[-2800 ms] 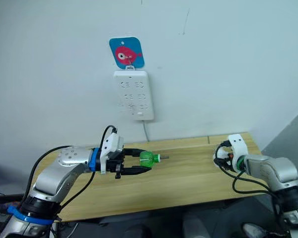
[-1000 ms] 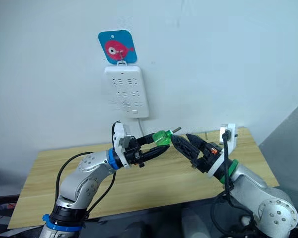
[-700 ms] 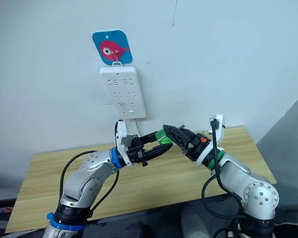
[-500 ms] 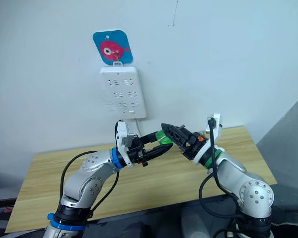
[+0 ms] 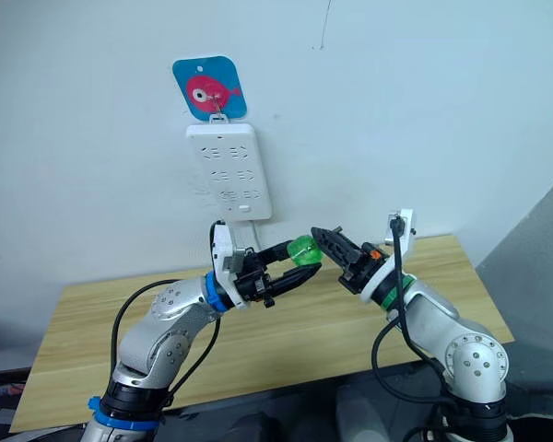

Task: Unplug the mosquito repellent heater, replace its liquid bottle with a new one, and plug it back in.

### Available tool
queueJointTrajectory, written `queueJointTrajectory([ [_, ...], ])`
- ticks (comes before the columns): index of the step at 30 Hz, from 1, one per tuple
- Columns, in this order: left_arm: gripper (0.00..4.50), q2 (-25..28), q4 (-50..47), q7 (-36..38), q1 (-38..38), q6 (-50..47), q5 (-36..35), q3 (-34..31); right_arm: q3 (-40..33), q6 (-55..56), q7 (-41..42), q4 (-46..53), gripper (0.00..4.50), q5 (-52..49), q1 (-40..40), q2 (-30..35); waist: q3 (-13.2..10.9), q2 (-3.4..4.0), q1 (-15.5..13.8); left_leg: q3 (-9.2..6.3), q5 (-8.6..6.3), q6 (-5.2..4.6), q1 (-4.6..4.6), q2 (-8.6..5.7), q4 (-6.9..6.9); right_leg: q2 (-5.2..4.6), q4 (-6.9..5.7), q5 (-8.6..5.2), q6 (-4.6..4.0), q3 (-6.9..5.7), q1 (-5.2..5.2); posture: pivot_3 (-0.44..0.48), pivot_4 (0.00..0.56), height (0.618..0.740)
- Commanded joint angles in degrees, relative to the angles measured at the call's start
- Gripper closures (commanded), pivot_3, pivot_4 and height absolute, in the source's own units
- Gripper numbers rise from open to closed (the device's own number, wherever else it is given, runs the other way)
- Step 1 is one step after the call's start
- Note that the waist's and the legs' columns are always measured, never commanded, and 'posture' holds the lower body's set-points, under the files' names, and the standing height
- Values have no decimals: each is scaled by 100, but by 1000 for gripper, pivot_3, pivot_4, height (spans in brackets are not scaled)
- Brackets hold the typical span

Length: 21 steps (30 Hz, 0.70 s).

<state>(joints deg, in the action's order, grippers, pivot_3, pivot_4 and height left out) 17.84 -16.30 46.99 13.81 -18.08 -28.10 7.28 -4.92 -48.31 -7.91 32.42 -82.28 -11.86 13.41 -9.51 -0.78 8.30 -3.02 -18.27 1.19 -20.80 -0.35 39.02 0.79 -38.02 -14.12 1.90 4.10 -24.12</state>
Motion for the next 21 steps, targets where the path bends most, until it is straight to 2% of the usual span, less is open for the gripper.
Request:
queueJointTrajectory([
  [1,910,60,-183,23,24,243,206,98,128,103,15,144,3740,-217,-12,30,2,1,1,0,0,0,0,0,0,0,-1,0,0,1,0,-181,126,740],
  [4,31,196,-57,-20,19,305,417,82,123,190,-13,142,3740,-183,31,86,3,0,-5,-1,0,0,0,0,0,0,-1,1,-1,0,0,-172,127,740],
  [7,0,650,58,169,-189,447,702,46,-27,361,59,50,3740,436,54,342,5,2,0,1,0,0,1,0,0,0,-1,1,-1,1,0,-172,130,740],
  [10,0,1090,29,359,-447,460,782,-1,19,746,309,-260,3740,1818,-48,778,5,2,-8,4,0,0,4,1,-1,0,0,-2,4,3,-1,-161,141,740],
  [13,0,1377,-294,541,-635,208,574,-17,457,1505,663,-879,3740,3506,-129,1112,4,0,-35,7,0,0,3,-1,-1,1,2,-8,13,1,-3,-150,153,740],
  [17,0,1595,-728,633,-736,14,512,39,1098,2812,1307,-2239,3740,5287,-281,1070,0,-1,-38,7,0,0,3,1,-1,0,3,-9,14,2,-2,-139,168,740],
  [21,0,1631,-1004,491,-768,-194,490,8,1426,3933,1601,-3505,3740,6450,-472,810,-6,-2,-40,8,-1,-1,6,2,-4,-3,2,5,-9,3,-2,-124,180,740],
])
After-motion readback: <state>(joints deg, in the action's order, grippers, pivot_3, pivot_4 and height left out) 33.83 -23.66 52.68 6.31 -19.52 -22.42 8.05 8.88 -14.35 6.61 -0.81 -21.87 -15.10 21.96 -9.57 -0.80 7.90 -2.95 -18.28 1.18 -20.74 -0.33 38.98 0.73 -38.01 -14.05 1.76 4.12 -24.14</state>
